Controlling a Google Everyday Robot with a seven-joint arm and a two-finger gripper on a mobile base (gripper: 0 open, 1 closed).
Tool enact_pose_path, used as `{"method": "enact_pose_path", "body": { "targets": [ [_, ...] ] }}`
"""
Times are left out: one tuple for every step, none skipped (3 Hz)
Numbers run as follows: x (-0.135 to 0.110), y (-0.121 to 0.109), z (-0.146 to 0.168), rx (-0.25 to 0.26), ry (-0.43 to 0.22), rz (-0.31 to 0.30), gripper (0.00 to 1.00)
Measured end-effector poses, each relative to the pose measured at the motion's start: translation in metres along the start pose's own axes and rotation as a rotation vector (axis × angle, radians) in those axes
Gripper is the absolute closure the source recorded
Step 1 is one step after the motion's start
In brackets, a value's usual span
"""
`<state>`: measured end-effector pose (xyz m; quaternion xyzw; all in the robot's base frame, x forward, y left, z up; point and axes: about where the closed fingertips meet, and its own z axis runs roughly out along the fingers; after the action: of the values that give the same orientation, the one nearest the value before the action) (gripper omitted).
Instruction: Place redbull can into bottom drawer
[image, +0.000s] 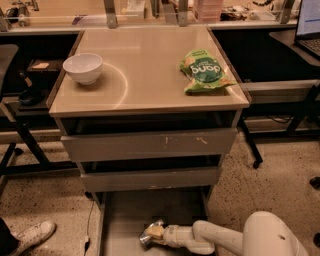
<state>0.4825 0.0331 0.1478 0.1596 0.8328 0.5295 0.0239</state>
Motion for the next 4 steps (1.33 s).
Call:
{"method": "enact_pose_path", "body": {
  "targets": [
    [0.001, -0.004, 0.005, 0.023, 0.008, 0.013, 1.00],
    [0.005, -0.008, 0.011, 0.049, 0.032, 0.024, 1.00],
    [0.008, -0.016, 0.017, 0.073, 0.056, 0.049, 1.00],
    [0.008, -0.016, 0.018, 0.074, 0.057, 0.049, 0.82]
  ]
}}
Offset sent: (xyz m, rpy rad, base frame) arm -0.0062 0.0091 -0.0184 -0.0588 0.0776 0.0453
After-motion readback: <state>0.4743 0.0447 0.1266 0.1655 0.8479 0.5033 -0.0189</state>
